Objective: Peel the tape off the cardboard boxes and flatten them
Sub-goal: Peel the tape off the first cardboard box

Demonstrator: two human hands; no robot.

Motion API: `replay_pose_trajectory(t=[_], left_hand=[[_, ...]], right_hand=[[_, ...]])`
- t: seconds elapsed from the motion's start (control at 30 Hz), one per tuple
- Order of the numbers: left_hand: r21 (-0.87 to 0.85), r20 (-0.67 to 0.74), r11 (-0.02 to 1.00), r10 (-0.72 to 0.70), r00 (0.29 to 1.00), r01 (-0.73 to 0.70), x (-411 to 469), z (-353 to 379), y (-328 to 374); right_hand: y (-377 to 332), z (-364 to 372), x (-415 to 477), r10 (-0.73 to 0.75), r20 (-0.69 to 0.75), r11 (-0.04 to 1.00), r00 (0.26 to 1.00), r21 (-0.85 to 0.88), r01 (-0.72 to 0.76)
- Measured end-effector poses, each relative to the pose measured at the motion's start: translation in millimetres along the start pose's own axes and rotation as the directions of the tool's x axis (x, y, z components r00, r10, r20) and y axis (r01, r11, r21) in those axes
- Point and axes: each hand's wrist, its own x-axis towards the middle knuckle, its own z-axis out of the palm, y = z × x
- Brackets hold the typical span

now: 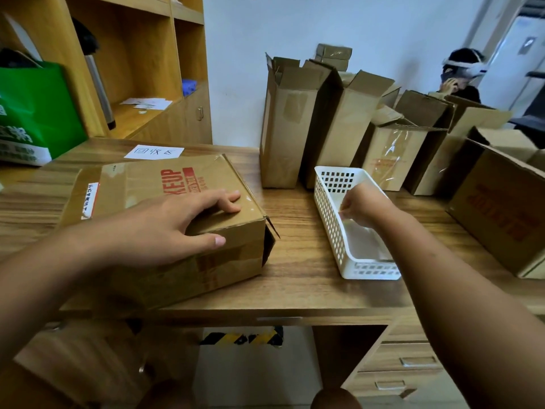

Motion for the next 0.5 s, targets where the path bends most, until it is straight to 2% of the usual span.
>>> replay_pose_trajectory(t=[0.13,0.3,0.5], left_hand=[[0.009,-0.013,1.000,0.007,1.000,-0.007,0,1,-1],[0.021,-0.011,1.000,0.008,1.000,-0.008,0,1,-1],[0.020,-0.011,1.000,0.005,1.000,-0.005,-1,1,-1]], right_hand=[[-10,4,1,0.055,0.080,0.992,0.995,-0.115,-0.046],[-13,1,-3,0.043,0.097,0.989,0.994,-0.146,-0.028],[-2,2,-3,-0.044,-0.004,0.985,0.999,-0.169,0.043]])
